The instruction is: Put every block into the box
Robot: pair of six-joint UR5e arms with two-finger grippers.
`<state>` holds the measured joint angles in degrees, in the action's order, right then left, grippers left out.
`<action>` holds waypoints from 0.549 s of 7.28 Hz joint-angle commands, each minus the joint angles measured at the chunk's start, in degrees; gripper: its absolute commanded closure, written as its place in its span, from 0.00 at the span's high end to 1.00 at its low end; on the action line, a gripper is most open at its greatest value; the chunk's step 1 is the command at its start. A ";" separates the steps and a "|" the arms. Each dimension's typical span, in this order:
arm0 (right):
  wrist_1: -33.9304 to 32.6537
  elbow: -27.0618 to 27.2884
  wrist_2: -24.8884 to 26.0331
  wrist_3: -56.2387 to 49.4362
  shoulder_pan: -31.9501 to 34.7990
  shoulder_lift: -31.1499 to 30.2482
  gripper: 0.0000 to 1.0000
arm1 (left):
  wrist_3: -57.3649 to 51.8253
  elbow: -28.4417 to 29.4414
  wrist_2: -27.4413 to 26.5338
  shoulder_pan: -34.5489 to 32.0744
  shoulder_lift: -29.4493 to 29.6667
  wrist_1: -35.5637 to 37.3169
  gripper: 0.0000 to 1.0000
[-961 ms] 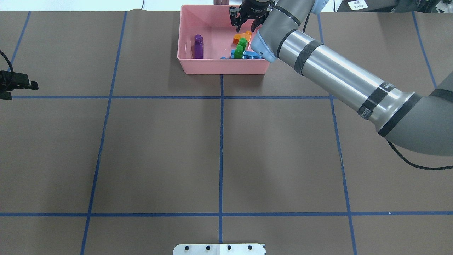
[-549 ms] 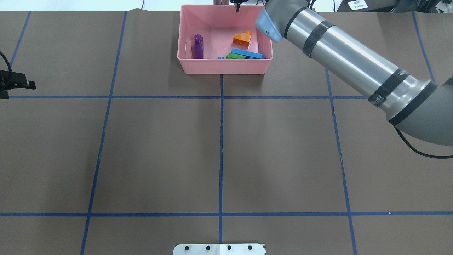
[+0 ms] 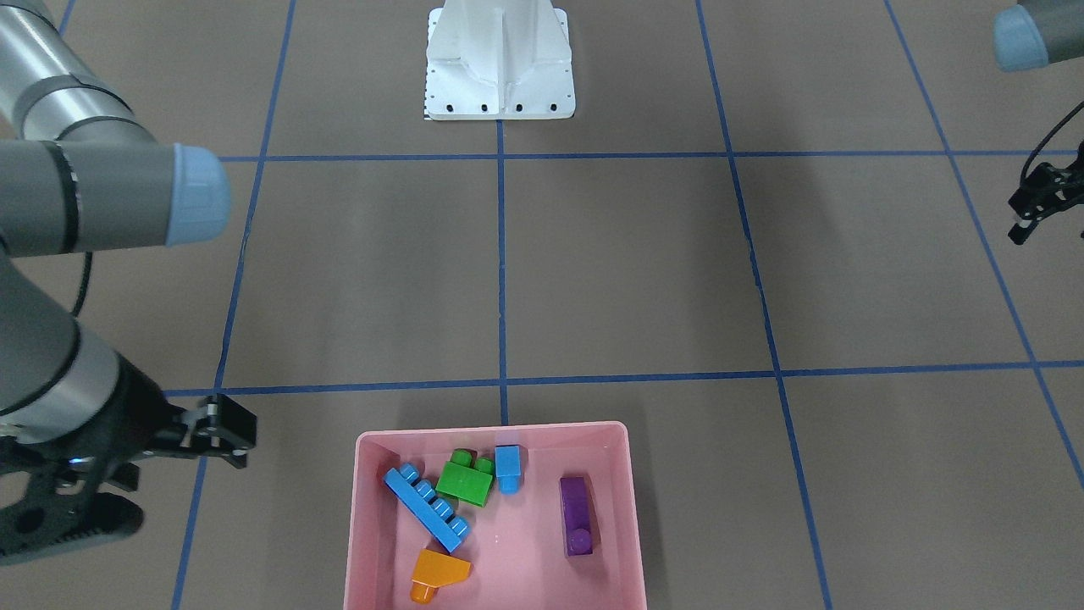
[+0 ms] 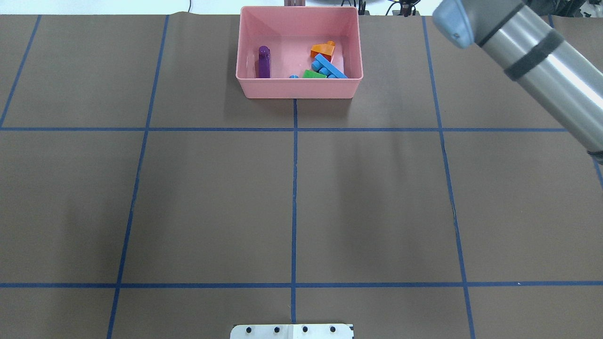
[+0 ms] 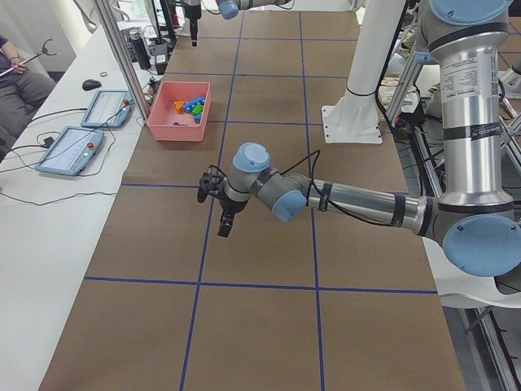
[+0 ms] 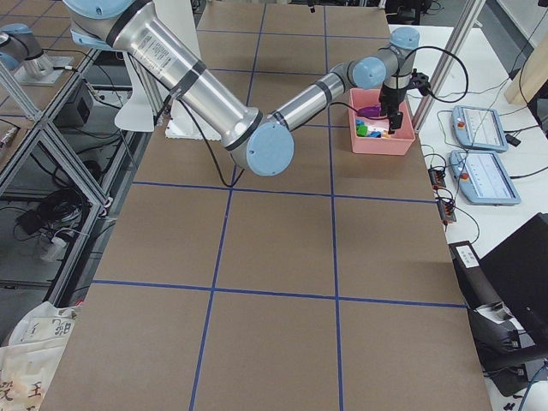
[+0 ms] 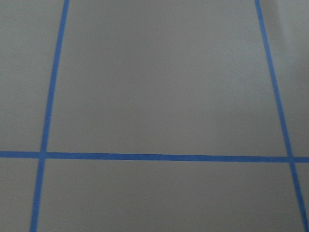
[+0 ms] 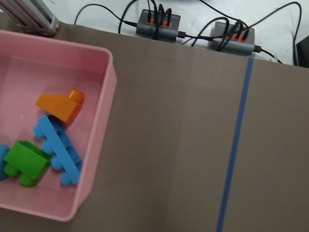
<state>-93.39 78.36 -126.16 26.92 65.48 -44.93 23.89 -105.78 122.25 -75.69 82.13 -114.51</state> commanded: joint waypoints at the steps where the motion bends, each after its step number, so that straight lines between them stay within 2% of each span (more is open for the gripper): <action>1: -0.65 8.19 -2.08 -4.24 3.24 -13.99 1.00 | -17.51 0.57 0.26 -3.41 1.10 11.31 1.00; 3: -0.65 11.01 -0.94 -4.25 5.52 -23.14 1.00 | -17.73 2.06 0.26 -3.41 0.57 11.50 1.00; 4: -0.65 13.37 -1.19 -6.25 8.93 -26.40 1.00 | -17.82 3.38 0.61 -3.41 1.01 11.33 1.00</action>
<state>-94.05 89.12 -127.49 22.30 71.15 -66.48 6.60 -103.83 122.47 -79.05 82.82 -103.35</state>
